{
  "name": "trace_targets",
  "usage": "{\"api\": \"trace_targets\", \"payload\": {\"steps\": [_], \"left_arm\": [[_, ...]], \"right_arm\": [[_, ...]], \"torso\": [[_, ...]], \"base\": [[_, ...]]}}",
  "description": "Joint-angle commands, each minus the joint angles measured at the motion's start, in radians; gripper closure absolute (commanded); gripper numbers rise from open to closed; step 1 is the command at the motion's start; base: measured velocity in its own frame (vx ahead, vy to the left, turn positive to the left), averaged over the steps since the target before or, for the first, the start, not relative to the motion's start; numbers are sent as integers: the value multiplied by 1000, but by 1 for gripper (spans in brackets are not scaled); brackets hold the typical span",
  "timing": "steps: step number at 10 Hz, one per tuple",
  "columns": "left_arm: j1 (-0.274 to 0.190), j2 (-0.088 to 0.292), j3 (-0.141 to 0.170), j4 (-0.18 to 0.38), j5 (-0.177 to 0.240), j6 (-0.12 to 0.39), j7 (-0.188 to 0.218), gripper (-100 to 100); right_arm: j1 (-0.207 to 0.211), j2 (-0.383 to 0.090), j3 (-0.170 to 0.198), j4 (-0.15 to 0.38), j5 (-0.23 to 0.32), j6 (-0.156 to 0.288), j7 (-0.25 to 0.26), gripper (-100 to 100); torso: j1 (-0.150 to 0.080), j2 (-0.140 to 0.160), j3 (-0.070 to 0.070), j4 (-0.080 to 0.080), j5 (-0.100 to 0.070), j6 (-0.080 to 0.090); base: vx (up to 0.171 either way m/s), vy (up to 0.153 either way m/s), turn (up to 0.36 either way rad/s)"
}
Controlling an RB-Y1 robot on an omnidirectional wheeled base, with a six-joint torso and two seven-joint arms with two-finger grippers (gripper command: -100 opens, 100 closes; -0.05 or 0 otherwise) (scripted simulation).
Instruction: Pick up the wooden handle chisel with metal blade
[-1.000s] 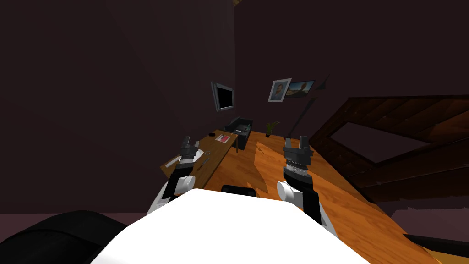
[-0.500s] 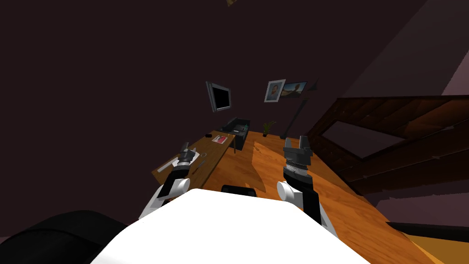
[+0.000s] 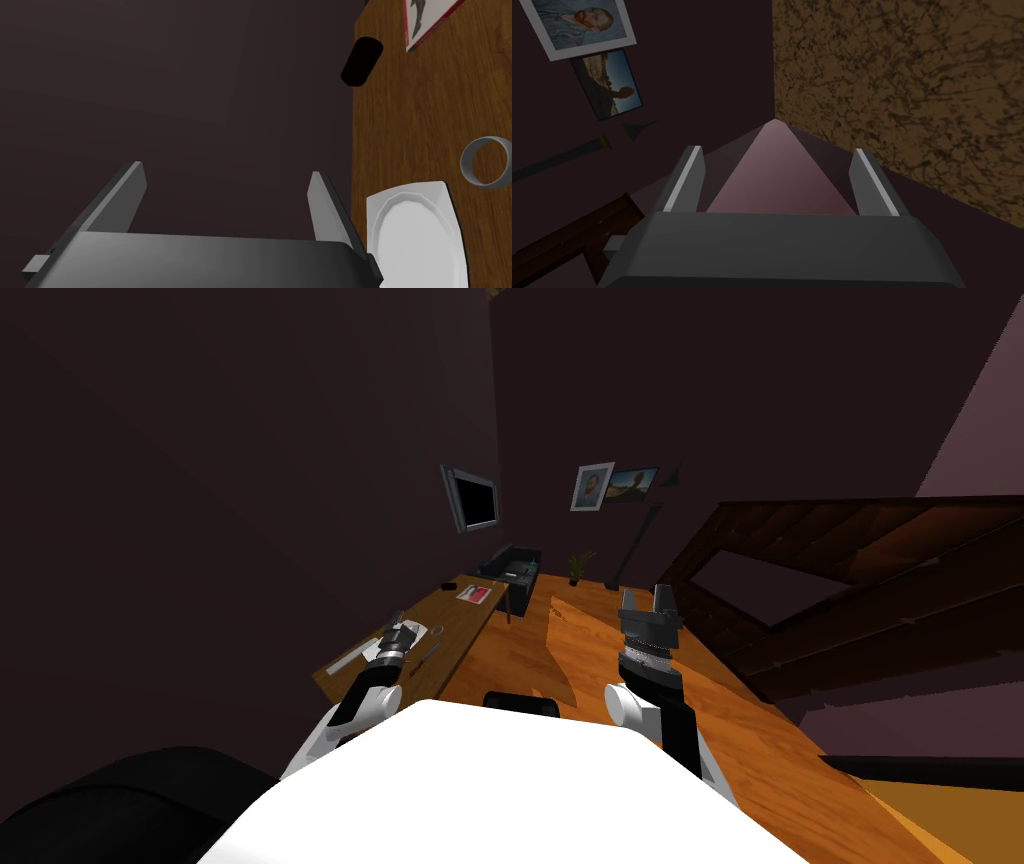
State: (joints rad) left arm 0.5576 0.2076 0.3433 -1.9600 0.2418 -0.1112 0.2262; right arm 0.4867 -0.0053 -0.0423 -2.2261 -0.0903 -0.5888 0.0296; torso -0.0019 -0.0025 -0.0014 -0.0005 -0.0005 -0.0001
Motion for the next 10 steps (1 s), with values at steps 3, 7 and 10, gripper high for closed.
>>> {"api": "trace_targets", "payload": {"steps": [3, 7, 10], "left_arm": [[7, 9, 35, 80, 24, 65, 11, -100], [18, 30, 87, 172, 62, 153, 29, -100], [29, 50, 139, 261, 100, 233, 47, -100]], "right_arm": [[0, 0, 0, 0, 0, 0, 0, 0], [0, 0, 0, 0, 0, 0, 0, 0], [0, 0, 0, 0, 0, 0, 0, 0]], "torso": [[1, 0, 0, 0, 0, 0], [0, 0, 0, 0, 0, 0], [0, 0, 0, 0, 0, 0]], "base": [[40, -24, -77], [49, -28, -78], [55, -27, -95]]}}
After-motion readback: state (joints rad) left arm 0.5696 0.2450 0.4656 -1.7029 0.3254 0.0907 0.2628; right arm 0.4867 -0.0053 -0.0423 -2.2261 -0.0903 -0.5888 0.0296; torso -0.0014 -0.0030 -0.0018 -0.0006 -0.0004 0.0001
